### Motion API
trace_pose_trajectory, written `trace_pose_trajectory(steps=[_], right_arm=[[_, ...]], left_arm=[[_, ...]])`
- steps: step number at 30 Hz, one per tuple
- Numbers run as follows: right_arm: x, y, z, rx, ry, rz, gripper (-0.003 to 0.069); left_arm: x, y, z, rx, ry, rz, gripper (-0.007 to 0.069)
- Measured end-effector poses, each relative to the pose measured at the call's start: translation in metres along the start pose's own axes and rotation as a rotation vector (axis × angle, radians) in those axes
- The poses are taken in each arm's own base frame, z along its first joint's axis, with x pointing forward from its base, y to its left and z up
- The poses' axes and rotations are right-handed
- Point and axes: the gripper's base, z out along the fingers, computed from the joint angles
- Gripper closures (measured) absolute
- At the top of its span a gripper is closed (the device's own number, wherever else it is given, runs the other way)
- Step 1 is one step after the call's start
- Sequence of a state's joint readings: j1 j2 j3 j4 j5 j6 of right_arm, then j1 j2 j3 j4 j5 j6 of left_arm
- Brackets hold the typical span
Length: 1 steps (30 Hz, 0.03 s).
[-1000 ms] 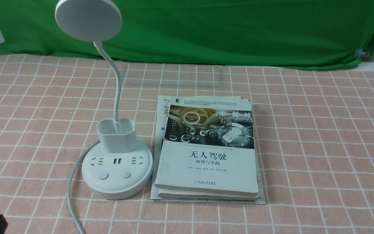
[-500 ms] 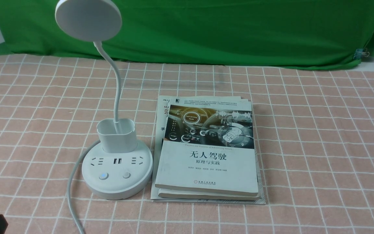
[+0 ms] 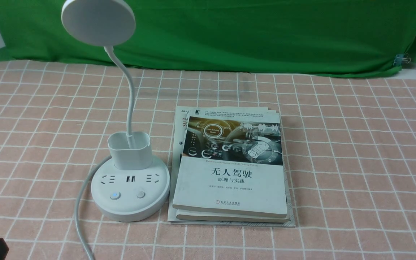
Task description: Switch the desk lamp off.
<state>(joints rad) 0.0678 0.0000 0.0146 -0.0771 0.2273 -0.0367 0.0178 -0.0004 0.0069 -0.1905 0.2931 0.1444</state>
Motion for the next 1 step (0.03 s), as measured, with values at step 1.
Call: trace_pose_trajectory(steps=[1], right_arm=[[0.0000,0.0000,0.0000,0.000,0.000,0.000,0.0419]], left_arm=[[0.0000,0.0000,0.0000,0.000,0.000,0.000,0.0622]])
